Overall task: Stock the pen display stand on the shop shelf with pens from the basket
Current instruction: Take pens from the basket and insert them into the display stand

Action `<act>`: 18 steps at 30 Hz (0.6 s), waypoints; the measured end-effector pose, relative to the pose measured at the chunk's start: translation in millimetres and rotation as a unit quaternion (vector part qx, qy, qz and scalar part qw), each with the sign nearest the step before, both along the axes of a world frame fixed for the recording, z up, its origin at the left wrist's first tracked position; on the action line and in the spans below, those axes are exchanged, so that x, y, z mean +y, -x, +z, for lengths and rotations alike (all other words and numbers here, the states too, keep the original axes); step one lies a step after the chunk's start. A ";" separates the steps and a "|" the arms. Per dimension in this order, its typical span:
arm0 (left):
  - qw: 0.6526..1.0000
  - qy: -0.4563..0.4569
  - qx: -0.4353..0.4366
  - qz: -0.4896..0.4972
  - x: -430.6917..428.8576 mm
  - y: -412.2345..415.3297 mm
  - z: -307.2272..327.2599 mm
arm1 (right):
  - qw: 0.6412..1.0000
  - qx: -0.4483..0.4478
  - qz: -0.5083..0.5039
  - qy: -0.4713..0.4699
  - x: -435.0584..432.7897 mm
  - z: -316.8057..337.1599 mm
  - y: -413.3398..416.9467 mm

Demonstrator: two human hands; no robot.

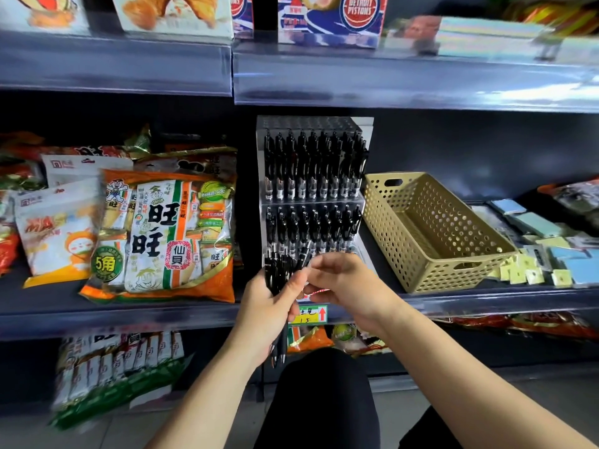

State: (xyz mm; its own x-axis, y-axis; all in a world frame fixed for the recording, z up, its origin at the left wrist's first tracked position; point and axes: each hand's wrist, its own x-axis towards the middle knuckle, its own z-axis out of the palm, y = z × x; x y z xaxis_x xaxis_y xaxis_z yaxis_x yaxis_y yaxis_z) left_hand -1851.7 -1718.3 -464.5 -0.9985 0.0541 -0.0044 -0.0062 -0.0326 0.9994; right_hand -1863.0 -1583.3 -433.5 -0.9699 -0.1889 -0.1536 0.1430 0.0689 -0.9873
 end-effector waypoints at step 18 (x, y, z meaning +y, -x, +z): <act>0.984 -0.012 -0.040 0.173 0.6 15.3 -8.9 | 0.869 0.268 -0.301 -0.288 75.7 39.3 38.6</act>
State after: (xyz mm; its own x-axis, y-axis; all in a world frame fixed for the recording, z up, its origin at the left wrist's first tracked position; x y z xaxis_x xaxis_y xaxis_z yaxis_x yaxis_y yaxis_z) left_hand -1867.0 -1717.7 -473.4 -0.9539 -0.2874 -0.0860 -0.0684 -0.0705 0.9952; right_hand -1901.7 -1507.6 -394.1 -0.8281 0.3354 0.4491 -0.1450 0.6457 -0.7497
